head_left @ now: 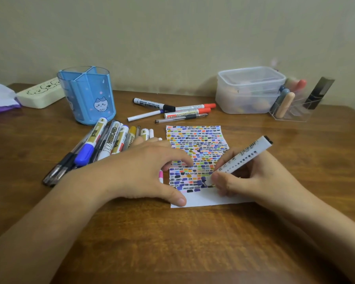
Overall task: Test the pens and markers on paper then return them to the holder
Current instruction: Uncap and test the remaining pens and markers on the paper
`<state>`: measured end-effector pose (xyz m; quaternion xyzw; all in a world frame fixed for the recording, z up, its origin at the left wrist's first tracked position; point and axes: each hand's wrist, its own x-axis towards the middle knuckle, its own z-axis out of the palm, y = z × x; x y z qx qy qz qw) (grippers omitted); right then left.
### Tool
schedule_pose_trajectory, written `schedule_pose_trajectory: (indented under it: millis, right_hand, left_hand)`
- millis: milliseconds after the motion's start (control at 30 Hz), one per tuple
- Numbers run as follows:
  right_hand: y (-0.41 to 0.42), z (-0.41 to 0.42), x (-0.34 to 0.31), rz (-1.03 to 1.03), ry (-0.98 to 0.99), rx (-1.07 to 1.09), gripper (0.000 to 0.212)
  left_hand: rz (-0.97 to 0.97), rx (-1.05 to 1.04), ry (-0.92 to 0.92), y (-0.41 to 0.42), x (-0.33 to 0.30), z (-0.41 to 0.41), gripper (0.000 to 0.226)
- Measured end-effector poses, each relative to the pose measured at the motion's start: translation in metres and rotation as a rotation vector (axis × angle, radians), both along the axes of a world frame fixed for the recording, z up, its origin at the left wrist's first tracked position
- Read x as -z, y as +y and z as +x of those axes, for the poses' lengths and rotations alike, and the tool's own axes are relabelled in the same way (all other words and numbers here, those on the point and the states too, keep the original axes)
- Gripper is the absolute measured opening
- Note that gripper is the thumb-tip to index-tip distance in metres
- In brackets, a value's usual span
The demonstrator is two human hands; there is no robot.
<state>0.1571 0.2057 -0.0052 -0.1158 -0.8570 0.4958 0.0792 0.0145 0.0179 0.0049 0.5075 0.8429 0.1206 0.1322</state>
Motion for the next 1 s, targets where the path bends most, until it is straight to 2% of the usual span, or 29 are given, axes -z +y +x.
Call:
schedule_pose_trajectory:
  millis: [567,1000]
  right_hand:
    - [0.0003,-0.0022,0.0068,0.142,0.006,0.017,0.013]
    - [0.0018,-0.0022,0.0094,0.135,0.02,0.018,0.012]
  left_hand:
    - [-0.059,0.016,0.029,0.0007,-0.0019,0.0011,0.069]
    - [-0.058,0.015,0.024,0.0004,-0.0014,0.0011,0.069]
